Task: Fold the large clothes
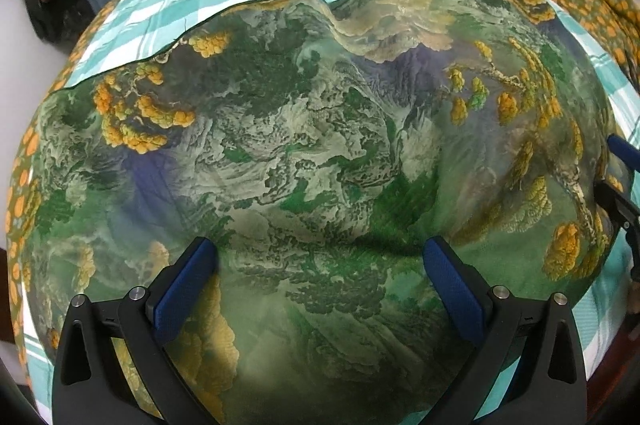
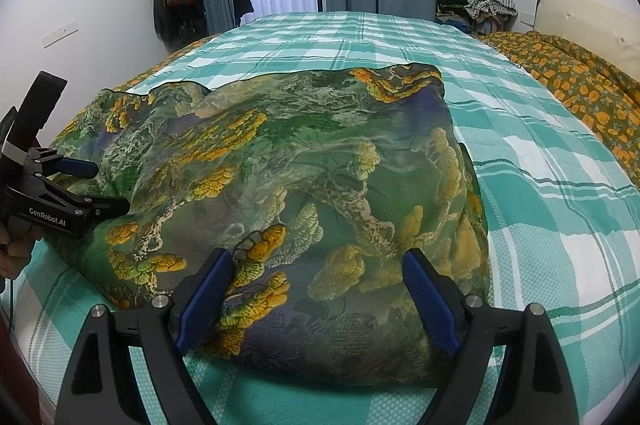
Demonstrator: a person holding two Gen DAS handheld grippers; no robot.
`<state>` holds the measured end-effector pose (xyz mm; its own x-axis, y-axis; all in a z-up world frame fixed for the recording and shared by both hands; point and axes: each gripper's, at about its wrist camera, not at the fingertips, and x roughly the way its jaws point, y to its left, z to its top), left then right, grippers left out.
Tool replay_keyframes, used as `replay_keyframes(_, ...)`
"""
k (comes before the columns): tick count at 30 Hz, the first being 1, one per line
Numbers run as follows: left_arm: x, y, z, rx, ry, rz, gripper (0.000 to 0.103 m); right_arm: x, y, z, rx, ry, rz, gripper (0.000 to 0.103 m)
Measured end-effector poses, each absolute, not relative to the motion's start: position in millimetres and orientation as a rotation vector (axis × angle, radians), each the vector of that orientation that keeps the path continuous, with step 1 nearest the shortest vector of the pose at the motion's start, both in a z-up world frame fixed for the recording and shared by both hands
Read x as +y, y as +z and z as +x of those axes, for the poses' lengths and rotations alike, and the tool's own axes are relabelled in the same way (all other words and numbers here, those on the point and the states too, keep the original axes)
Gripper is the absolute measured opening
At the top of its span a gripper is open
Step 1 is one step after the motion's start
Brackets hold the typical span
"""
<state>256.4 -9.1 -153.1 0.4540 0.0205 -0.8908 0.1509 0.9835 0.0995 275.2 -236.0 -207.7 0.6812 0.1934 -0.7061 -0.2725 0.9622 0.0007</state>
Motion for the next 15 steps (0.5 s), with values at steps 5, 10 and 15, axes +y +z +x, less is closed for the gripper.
replay_keyframes(5, -8.2, -154.0, 260.3, 1.091, -0.075, 0.172, 0.102, -236.4, -207.4, 274.9, 0.778, 0.261, -0.110, 0.089)
replay_keyframes(10, -9.2, -152.5, 257.7, 1.081, -0.054, 0.165, 0.102, -239.1, -201.3, 273.1, 0.797, 0.277, -0.108, 0.089)
replay_keyframes(15, -3.2, -140.0, 237.2, 1.074, -0.045, 0.105, 0.103, -285.3, -174.6, 254.9, 0.792, 0.201, 0.018, 0.089)
